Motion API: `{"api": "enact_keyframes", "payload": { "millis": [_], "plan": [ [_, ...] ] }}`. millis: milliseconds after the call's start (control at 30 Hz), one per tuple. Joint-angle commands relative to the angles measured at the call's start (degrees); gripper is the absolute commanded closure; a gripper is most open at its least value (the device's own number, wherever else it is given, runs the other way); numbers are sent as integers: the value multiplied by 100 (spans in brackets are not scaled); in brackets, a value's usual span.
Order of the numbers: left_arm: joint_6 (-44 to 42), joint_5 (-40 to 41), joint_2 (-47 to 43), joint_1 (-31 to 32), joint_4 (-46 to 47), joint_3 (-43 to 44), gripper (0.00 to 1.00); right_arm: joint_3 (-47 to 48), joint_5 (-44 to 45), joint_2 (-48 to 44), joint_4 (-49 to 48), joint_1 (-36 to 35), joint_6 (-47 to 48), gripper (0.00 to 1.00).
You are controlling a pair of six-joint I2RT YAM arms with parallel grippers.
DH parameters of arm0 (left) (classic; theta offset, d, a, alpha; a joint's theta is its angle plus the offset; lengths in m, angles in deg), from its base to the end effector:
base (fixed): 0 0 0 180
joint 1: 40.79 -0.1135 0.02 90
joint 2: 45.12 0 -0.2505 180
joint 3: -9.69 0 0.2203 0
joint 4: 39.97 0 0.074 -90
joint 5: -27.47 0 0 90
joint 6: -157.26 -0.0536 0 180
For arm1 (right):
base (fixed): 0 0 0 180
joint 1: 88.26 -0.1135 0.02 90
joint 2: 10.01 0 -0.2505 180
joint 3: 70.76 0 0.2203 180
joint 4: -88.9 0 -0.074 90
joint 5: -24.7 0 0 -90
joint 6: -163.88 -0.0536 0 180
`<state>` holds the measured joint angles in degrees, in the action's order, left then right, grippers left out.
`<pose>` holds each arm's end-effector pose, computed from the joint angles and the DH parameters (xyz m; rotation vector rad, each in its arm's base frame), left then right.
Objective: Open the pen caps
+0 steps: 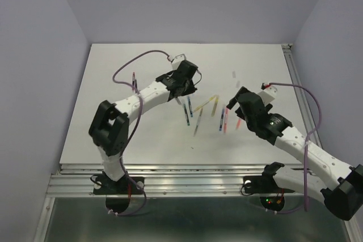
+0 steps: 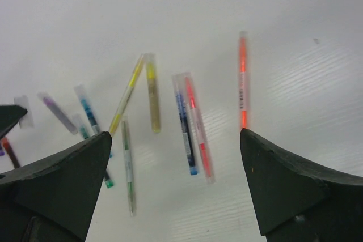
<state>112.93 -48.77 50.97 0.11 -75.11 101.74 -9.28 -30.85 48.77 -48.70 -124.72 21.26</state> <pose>0.2835 -0.2287 0.2674 -0.2260 2.2779 -0.5436 0.1798 0.0952 0.2626 0.6012 2.0477 0.2288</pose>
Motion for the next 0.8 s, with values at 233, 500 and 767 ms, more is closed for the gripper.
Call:
{"api": "enact_keyframes", "payload": {
  "millis": [233,500,767],
  "plan": [
    [-1016,-988,4466,190,166,6009,100,-287,2109,-851,1278,87,-739,0],
    [29,-2193,5191,207,1907,6015,98,-743,1732,-1140,1007,87,-855,0],
    [232,-1816,5508,242,2144,5998,95,-981,1599,-1510,900,87,-750,0]
  ]
}}
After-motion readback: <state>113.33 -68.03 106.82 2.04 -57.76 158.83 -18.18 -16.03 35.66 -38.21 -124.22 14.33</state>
